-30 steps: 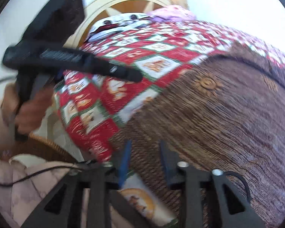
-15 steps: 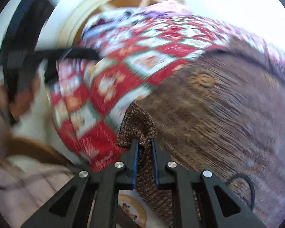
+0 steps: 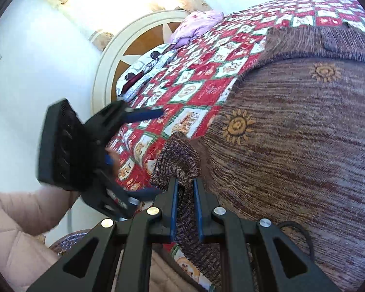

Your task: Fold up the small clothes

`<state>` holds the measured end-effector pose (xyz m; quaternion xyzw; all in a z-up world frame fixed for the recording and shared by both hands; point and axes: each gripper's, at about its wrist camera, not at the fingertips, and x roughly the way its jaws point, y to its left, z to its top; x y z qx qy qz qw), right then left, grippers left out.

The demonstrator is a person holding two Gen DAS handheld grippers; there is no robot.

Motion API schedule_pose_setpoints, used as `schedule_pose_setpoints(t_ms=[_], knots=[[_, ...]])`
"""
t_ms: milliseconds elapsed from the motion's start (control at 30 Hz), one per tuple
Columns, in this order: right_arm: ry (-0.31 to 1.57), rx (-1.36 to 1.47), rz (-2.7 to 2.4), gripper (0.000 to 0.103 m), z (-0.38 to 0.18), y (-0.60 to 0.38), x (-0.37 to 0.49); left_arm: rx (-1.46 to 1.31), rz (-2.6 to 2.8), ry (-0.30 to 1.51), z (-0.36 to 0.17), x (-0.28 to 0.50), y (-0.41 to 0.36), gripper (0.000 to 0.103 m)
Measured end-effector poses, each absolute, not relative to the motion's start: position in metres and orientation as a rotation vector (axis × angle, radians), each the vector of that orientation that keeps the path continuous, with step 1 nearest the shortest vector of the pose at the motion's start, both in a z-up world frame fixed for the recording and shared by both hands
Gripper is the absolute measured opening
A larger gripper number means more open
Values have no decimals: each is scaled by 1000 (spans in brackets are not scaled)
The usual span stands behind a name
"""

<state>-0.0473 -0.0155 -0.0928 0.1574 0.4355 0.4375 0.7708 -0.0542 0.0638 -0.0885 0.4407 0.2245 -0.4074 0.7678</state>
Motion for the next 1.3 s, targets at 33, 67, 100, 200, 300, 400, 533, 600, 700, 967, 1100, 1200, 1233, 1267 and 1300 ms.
schedule_pose_setpoints(t_ms=[33,67,100,200,300,400,533,600,700,967,1100,1200,1233,1267,1300], knots=[[946,327,960,13,-90,-15,-49,1001,-921,455,-93,-56,55,83],[945,315,968,13,-88,-15,-50,1018,-949,435,-95,-56,49,80],[947,301,973,13,-87,-15,-51,1026,-975,418,-95,-56,44,79],[973,258,984,13,-88,-11,-54,1040,-1015,391,-97,-55,34,67],[976,239,980,13,-90,-12,-55,1007,-1107,472,-98,-51,29,35],[964,281,997,13,-88,-20,-54,972,-1126,536,-104,-54,27,18],[917,331,951,13,-84,-37,-55,844,-1111,616,-106,-49,34,14],[892,437,926,17,-80,-57,-54,709,-1110,673,-103,-42,42,14],[817,611,832,49,-70,-102,-61,591,-1061,702,-103,-43,48,14],[540,660,338,49,1,-270,-156,496,-1007,780,-110,-45,47,14],[282,695,183,49,47,-328,-235,416,-1014,775,-109,-34,48,14],[219,648,52,49,71,-341,-265,385,-1003,774,-107,-28,48,14],[251,620,38,49,71,-339,-262,378,-993,771,-107,-26,47,14],[316,573,23,49,65,-329,-250,369,-988,772,-107,-24,46,14],[386,535,20,49,56,-319,-238,360,-987,774,-106,-24,46,14]])
